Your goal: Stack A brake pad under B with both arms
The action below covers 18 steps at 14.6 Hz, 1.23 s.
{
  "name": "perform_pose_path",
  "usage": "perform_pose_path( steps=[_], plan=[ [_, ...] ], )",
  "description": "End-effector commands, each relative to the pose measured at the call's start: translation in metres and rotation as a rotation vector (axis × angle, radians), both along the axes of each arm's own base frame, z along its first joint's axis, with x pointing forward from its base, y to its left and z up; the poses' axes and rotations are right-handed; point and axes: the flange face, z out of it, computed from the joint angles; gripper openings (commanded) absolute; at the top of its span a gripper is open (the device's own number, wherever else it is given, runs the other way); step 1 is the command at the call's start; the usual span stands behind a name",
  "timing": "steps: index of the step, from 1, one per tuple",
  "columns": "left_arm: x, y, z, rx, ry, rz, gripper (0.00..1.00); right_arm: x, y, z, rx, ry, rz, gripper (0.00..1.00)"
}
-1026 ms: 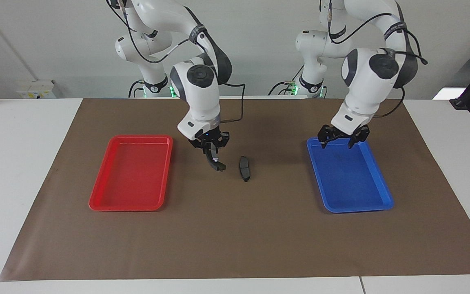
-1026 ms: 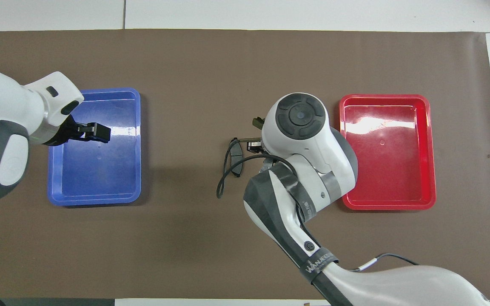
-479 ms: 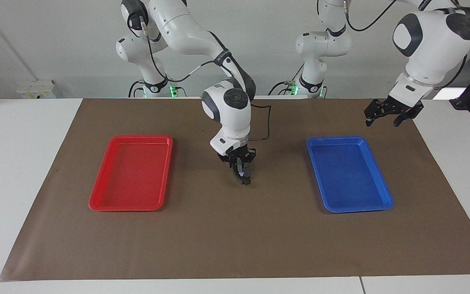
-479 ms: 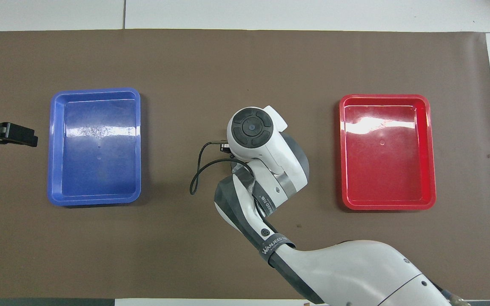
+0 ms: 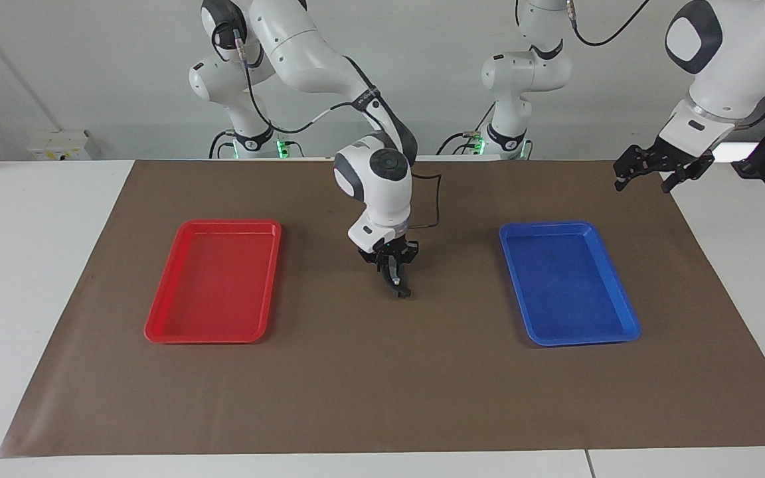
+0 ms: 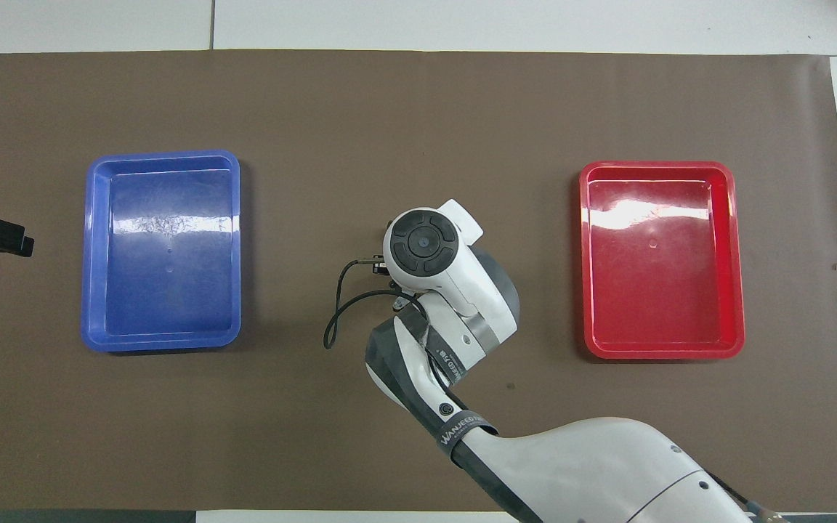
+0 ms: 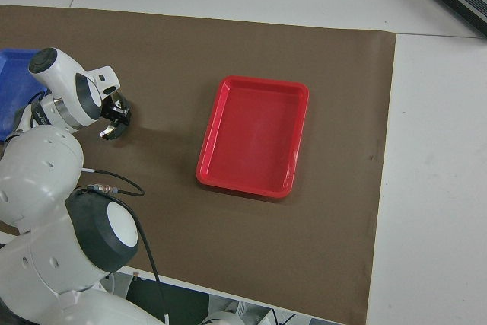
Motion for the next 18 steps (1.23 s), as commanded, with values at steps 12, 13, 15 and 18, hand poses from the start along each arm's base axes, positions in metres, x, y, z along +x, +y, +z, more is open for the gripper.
perform_pose_path(
  steps=[12, 13, 15, 18],
  plan=[
    [-0.002, 0.002, -0.006, 0.015, 0.015, -0.009, 0.99, -0.015, -0.004, 0.002, 0.028, -0.031, -0.007, 1.00],
    [-0.002, 0.002, -0.005, 0.013, 0.014, -0.011, 0.99, -0.013, -0.004, 0.004, 0.028, -0.031, -0.009, 1.00],
    [-0.002, 0.003, -0.005, 0.013, 0.015, -0.009, 0.99, -0.005, -0.014, 0.024, 0.043, -0.054, -0.026, 1.00],
    [-0.002, 0.002, -0.005, 0.014, 0.015, -0.006, 0.99, 0.027, -0.080, 0.078, 0.058, -0.087, -0.102, 1.00]
  ],
)
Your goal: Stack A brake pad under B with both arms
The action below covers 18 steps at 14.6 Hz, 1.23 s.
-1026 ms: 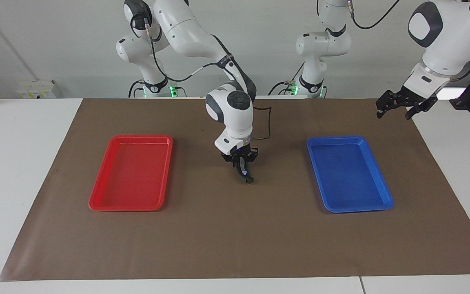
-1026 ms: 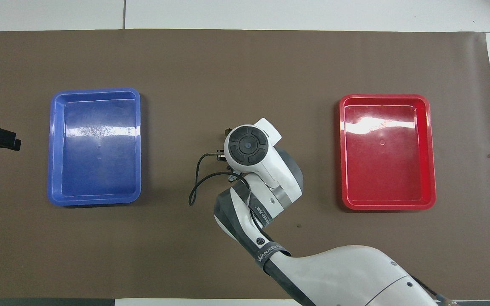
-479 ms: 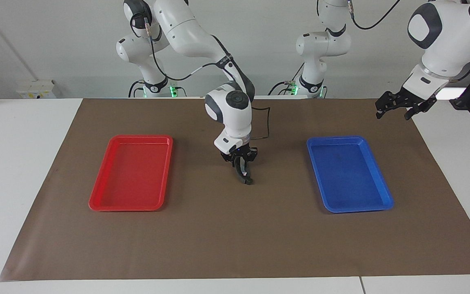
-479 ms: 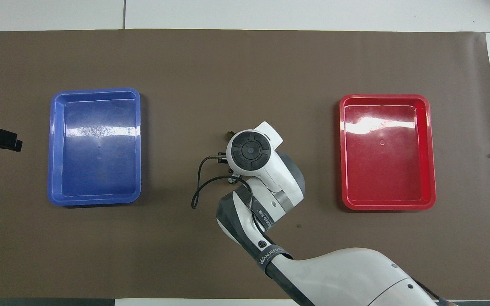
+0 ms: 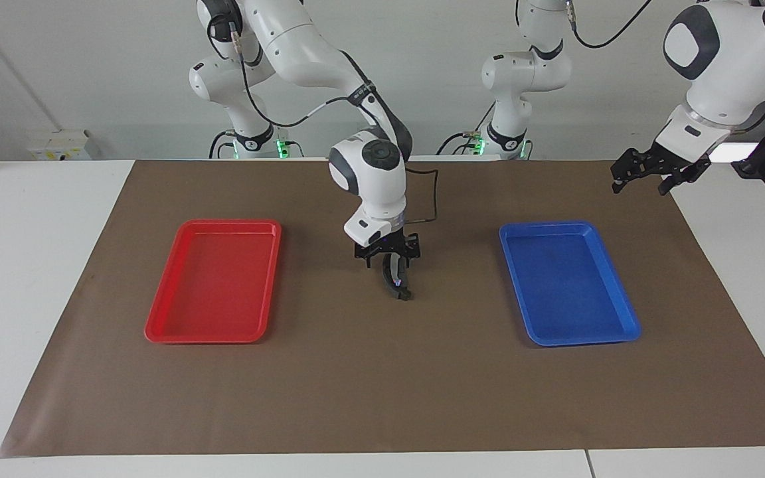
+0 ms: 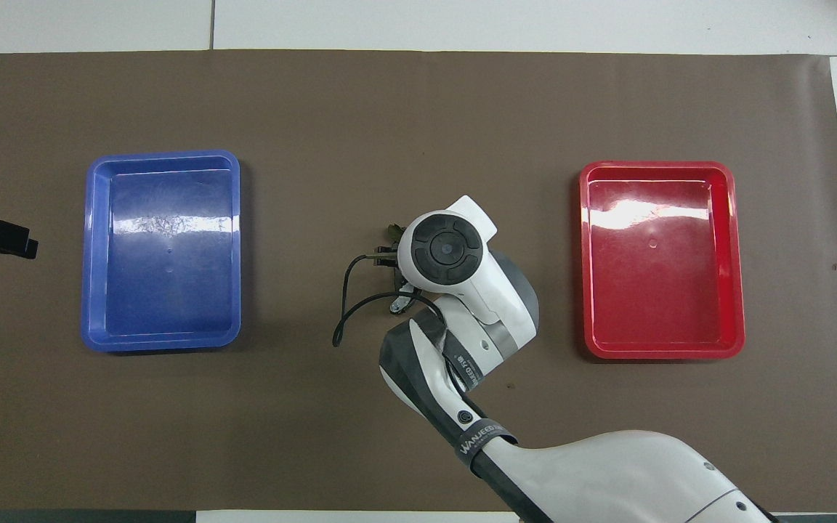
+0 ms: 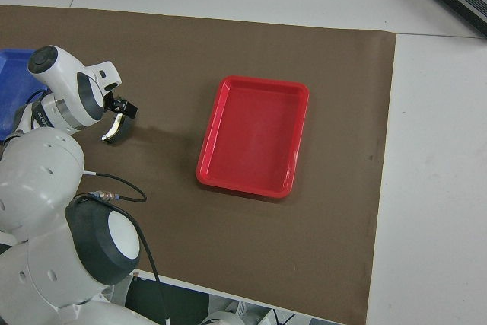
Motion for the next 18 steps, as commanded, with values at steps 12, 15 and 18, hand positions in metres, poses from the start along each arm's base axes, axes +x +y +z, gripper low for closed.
perform_pose_path(
  steps=[12, 15, 18],
  plan=[
    [-0.002, 0.001, 0.001, 0.014, 0.004, -0.008, 0.99, 0.010, -0.334, 0.171, -0.055, 0.181, -0.013, 1.00],
    [-0.002, 0.001, 0.001, 0.014, 0.004, -0.007, 0.99, -0.003, -0.383, 0.196, -0.046, 0.178, -0.070, 1.00],
    [-0.002, 0.001, 0.001, 0.014, 0.003, -0.007, 0.99, -0.016, -0.395, 0.234, -0.049, 0.132, -0.058, 1.00]
  ],
)
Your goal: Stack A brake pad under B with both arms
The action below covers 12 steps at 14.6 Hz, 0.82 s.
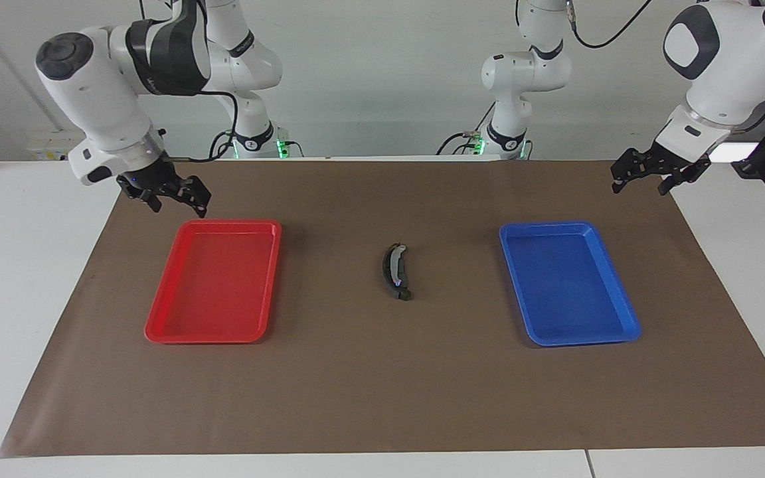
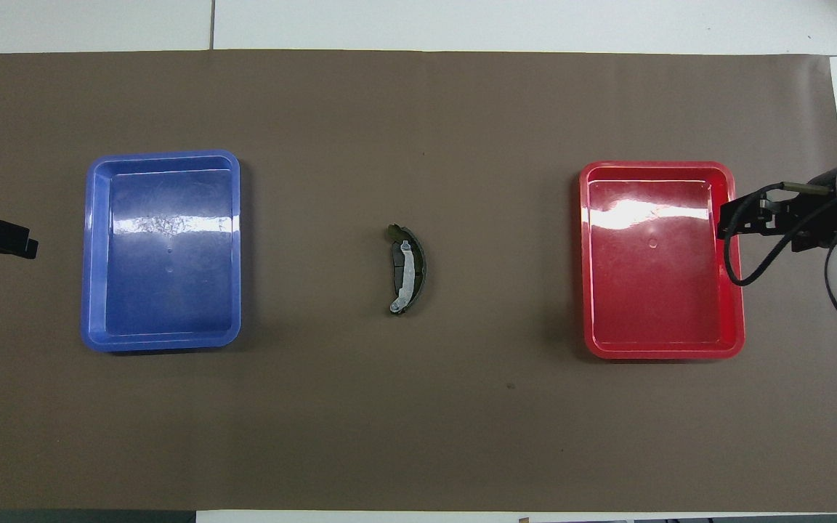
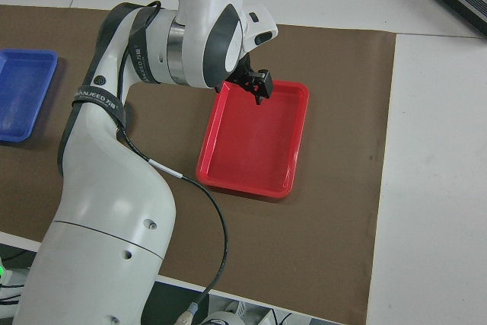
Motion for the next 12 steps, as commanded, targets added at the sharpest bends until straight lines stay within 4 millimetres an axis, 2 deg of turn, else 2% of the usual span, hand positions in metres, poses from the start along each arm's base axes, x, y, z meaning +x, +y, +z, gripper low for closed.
perform_pose_path(
  steps=[1, 2, 4, 7, 9, 12],
  plan=[
    [-0.002, 0.001, 0.001, 0.014, 0.004, -0.008, 0.99, -0.012, -0.001, 0.037, -0.052, -0.040, 0.043, 1.00],
    [-0.002, 0.001, 0.001, 0.014, 0.003, -0.007, 0.99, -0.009, 0.002, 0.052, -0.098, -0.036, 0.075, 1.00],
    [-0.002, 0.001, 0.001, 0.014, 0.003, -0.007, 0.99, 0.000, 0.005, 0.067, -0.100, -0.018, 0.078, 1.00],
    [-0.002, 0.001, 0.000, 0.014, 0.004, -0.008, 0.99, 0.001, -0.002, 0.067, -0.072, -0.019, 0.056, 1.00],
    [-0.002, 0.001, 0.000, 0.014, 0.006, -0.007, 0.99, -0.001, 0.006, 0.066, -0.080, -0.016, 0.076, 1.00],
    [-0.002, 0.001, 0.000, 0.014, 0.004, -0.007, 0.99, -0.002, 0.008, 0.064, -0.068, -0.018, 0.073, 1.00]
  ],
)
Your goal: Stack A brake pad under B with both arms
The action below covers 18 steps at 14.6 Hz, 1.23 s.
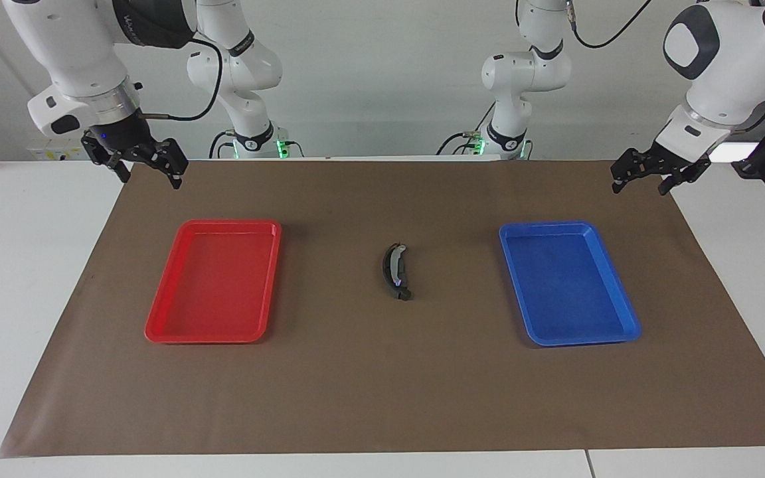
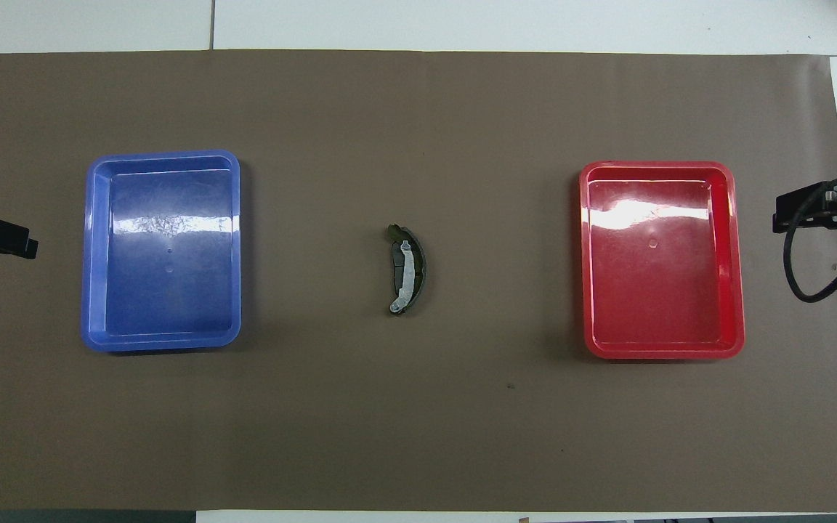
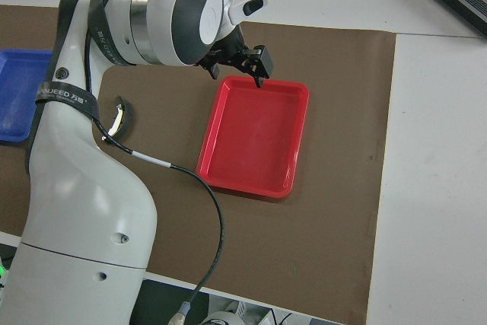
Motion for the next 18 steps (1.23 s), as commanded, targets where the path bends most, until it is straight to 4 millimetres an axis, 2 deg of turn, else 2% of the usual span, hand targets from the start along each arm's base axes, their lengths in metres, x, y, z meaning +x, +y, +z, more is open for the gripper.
perform_pose_path(
  steps=[1, 4, 6, 18],
  plan=[
    [-0.002, 0.001, 0.001, 0.014, 0.003, -0.007, 0.99, -0.001, 0.000, 0.001, 0.016, 0.010, 0.018, 1.00],
    [-0.002, 0.001, 0.000, 0.014, 0.004, -0.007, 0.99, -0.001, 0.009, 0.009, 0.041, 0.013, 0.031, 1.00],
    [-0.002, 0.001, 0.001, 0.014, 0.004, -0.006, 0.99, -0.001, 0.007, 0.018, 0.072, 0.035, 0.022, 1.00],
    [-0.002, 0.001, 0.001, 0.014, 0.004, -0.006, 0.99, -0.001, 0.008, 0.012, 0.058, 0.040, 0.025, 1.00]
  ],
)
